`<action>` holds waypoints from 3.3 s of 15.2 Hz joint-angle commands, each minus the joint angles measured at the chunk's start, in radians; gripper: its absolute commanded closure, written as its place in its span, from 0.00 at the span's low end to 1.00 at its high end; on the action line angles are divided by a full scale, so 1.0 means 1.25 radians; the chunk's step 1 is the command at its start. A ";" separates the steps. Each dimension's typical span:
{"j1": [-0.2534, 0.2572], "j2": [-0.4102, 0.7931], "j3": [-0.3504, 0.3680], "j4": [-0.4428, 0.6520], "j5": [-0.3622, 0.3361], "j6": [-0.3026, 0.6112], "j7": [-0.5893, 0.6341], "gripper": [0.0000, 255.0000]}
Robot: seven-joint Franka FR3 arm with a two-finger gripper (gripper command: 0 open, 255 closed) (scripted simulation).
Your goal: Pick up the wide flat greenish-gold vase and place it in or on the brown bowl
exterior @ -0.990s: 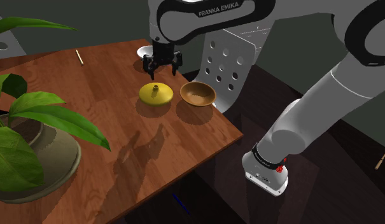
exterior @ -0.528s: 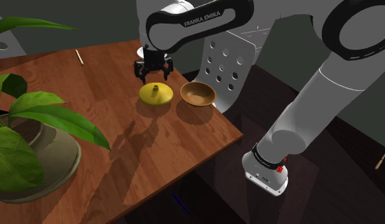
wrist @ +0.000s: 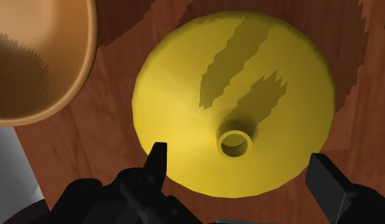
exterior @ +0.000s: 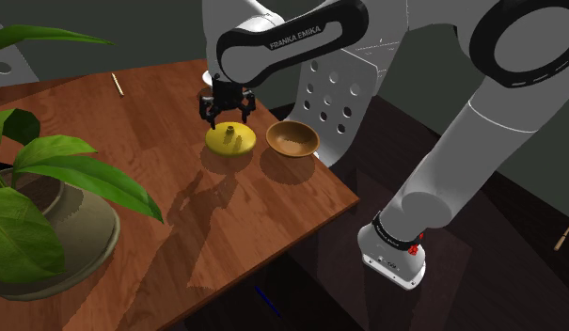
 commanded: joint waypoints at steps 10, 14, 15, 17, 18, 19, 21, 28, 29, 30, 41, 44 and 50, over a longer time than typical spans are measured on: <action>0.000 0.000 0.000 0.000 0.000 0.000 0.000 1.00; 0.000 -0.008 0.000 0.013 0.004 -0.020 -0.004 1.00; 0.000 -0.011 0.000 0.020 0.006 -0.030 -0.005 1.00; -0.001 -0.018 0.000 0.035 0.009 -0.051 -0.008 1.00; -0.001 -0.021 0.000 0.042 0.011 -0.061 -0.010 1.00; -0.001 -0.024 0.000 0.050 0.012 -0.072 -0.011 1.00; -0.001 -0.029 -0.001 0.066 0.015 -0.092 -0.014 1.00; -0.002 -0.042 -0.001 0.127 0.021 -0.166 -0.021 1.00; -0.002 -0.044 -0.002 0.136 0.022 -0.176 -0.022 1.00; -0.002 -0.045 -0.002 0.146 0.022 -0.187 -0.023 1.00; -0.029 -0.224 -0.053 0.047 0.076 -0.256 -0.121 1.00; -0.036 -0.305 -0.086 -0.013 0.089 -0.276 -0.167 1.00; -0.050 -0.455 -0.156 -0.106 0.089 -0.332 -0.255 1.00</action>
